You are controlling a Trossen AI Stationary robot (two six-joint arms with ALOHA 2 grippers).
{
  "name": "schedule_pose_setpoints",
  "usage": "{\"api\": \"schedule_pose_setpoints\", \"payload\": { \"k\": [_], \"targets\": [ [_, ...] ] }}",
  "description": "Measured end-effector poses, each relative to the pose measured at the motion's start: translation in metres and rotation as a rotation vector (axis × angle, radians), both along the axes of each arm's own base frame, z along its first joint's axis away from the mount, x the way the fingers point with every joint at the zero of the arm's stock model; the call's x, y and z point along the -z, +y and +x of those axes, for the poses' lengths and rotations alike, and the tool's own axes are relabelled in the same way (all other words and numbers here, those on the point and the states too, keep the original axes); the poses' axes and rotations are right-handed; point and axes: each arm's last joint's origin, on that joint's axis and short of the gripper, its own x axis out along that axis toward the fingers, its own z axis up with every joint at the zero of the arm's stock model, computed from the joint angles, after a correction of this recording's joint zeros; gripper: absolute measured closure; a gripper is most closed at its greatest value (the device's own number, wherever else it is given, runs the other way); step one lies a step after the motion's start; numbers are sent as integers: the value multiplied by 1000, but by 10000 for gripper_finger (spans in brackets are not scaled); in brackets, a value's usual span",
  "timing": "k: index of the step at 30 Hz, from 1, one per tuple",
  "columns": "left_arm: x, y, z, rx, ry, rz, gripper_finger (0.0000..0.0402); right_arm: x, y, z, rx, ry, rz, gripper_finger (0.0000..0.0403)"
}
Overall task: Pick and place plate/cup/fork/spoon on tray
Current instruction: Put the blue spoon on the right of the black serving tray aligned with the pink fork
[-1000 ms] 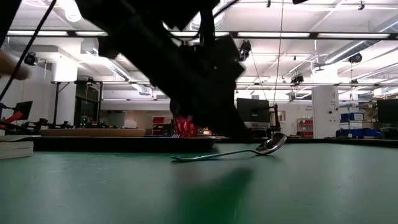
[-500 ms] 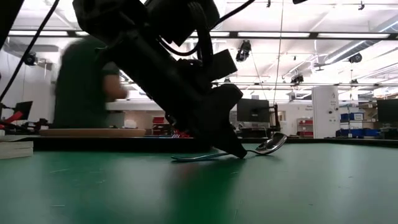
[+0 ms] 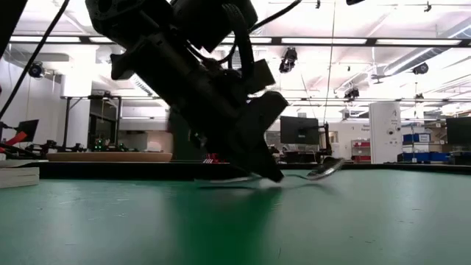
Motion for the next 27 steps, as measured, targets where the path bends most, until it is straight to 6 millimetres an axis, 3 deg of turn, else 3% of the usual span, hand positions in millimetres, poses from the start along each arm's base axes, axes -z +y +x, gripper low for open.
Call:
{"api": "schedule_pose_setpoints", "payload": {
  "k": [8, 13, 19, 27],
  "targets": [
    [-47, 9, -10, -113, -80, 52, 400, 0, -1, -1, 3, 7, 12, 340],
    [-67, 32, -26, -363, -80, 97, 401, -2, -2, -5, 11, 9, 49, 340],
    [-71, 66, -34, -592, -89, 89, 401, -3, -4, -10, 17, 17, 75, 342],
    [-54, 106, -28, -769, -102, 21, 401, -1, -4, -10, 19, 39, 71, 344]
  ]
}}
